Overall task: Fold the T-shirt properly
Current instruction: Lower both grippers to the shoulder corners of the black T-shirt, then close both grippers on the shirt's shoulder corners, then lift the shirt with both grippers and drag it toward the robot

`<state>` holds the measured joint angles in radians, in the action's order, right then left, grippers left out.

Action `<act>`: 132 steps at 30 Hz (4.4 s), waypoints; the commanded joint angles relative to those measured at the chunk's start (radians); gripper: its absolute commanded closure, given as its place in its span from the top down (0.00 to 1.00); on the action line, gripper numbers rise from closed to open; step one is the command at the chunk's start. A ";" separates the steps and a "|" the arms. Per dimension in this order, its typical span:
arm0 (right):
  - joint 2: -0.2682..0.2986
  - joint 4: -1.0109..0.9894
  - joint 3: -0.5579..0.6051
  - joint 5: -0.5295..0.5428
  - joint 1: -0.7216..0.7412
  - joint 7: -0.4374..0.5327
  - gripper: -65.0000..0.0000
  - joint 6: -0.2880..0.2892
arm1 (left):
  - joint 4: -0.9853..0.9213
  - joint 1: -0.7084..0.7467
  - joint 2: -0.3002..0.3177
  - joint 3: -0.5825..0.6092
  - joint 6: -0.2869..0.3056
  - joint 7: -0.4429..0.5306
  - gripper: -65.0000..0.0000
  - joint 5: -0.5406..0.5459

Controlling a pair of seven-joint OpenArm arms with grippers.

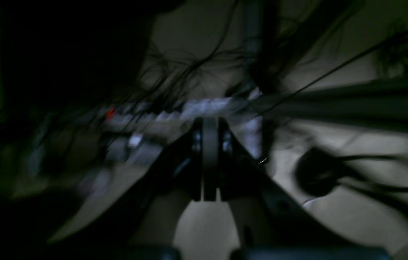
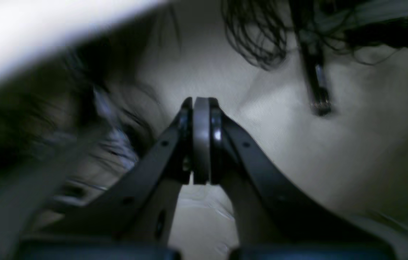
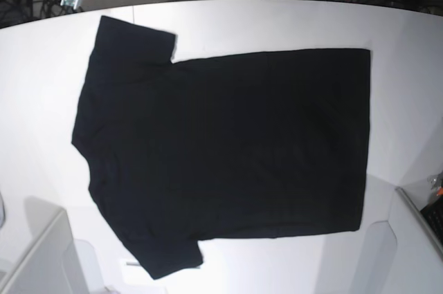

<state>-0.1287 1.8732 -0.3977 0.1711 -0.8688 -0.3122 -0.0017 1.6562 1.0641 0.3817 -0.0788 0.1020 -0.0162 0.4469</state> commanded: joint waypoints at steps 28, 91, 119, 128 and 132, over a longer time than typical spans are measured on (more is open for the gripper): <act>0.200 -0.085 -0.089 0.674 0.294 -0.167 0.57 0.245 | 0.003 -0.088 0.006 -0.307 0.189 0.011 0.48 0.491; 0.242 -0.350 -0.050 0.672 0.323 -0.169 0.00 0.319 | -0.159 -0.594 -0.166 -0.560 0.313 -0.638 0.60 0.378; 0.222 -0.160 -0.057 0.677 0.199 -0.163 0.00 0.320 | -0.086 -0.488 -0.108 -0.508 0.313 -0.637 0.00 0.378; 0.202 -0.027 -0.057 0.677 0.124 -0.166 0.00 0.320 | 0.081 -0.368 -0.099 -0.525 0.313 -0.637 0.00 0.385; 0.202 0.015 -0.059 0.675 0.115 -0.166 0.00 0.320 | 0.174 -0.318 -0.105 -0.583 0.313 -0.638 0.00 0.385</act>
<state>0.0658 1.8687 -0.4515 0.8318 -0.7464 -0.4961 0.3107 1.8141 0.7395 0.2695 -0.6579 0.4114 -0.6670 0.8192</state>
